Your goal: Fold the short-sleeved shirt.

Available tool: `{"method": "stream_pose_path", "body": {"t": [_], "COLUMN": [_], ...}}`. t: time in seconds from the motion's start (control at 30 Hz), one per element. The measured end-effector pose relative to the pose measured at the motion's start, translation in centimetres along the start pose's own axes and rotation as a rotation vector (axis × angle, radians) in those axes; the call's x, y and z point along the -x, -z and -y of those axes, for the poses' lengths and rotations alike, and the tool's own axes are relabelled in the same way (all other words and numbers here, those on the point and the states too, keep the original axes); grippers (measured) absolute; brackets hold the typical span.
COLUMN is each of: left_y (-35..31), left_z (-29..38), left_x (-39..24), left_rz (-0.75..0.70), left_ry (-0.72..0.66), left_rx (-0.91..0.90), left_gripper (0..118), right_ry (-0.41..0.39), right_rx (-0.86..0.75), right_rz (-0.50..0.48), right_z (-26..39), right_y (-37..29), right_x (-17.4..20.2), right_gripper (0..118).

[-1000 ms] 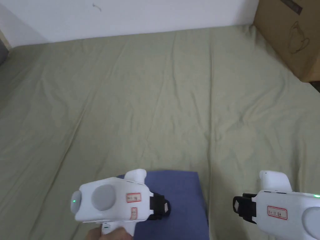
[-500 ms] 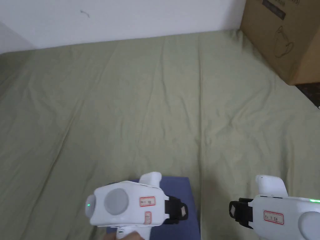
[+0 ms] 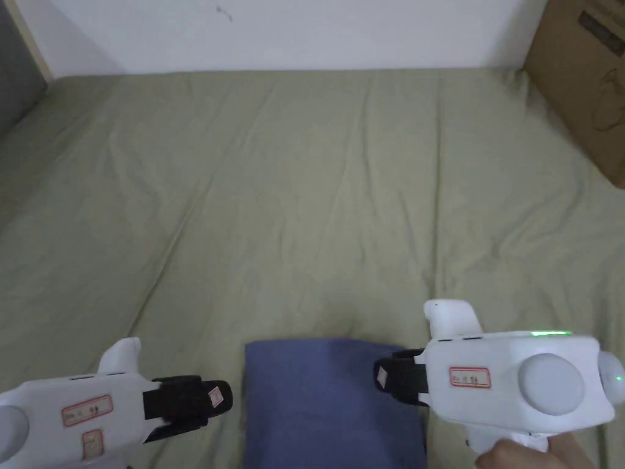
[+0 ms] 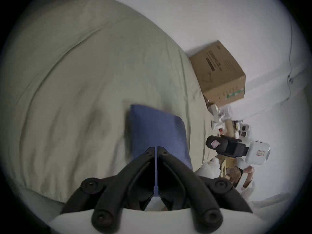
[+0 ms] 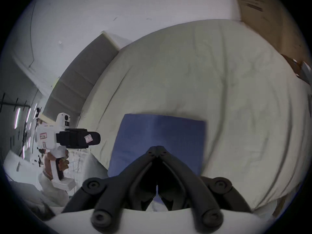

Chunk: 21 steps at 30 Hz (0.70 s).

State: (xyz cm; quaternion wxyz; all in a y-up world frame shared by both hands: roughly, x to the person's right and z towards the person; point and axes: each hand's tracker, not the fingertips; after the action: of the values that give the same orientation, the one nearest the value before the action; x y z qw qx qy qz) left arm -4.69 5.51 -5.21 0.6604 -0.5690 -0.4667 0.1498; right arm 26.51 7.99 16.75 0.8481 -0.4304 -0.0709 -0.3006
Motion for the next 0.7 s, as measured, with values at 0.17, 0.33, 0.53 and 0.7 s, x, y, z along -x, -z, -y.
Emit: {"method": "stream_pose_path", "body": {"t": [0.17, 0.33, 0.53, 0.7], "left_y": [0.1, 1.1, 3.7, 7.6], "left_z": [1.5, 1.9, 0.8, -0.2], "left_x": [2.7, 3.4, 4.5, 5.2], "left_rz": [0.026, 0.022, 0.099, 0.244], "left_ry": [-0.064, -0.118, -0.163, -0.311], "left_rx": [0.003, 0.002, 0.056, 0.086], "left_gripper": [4, 56, 116, 116], "right_ry": [-0.051, -0.016, 0.008, -0.021], "right_rx": [0.162, 0.179, 0.179, 0.173], "right_rz": [0.051, 0.053, 0.038, 0.058], "right_z": [0.5, 1.5, 1.3, 1.5], "right_y": [6.2, 7.7, 7.4, 7.4], "right_x": [0.6, 0.0, -0.4, 0.2], "right_gripper": [0, 0, 0, 0]}}
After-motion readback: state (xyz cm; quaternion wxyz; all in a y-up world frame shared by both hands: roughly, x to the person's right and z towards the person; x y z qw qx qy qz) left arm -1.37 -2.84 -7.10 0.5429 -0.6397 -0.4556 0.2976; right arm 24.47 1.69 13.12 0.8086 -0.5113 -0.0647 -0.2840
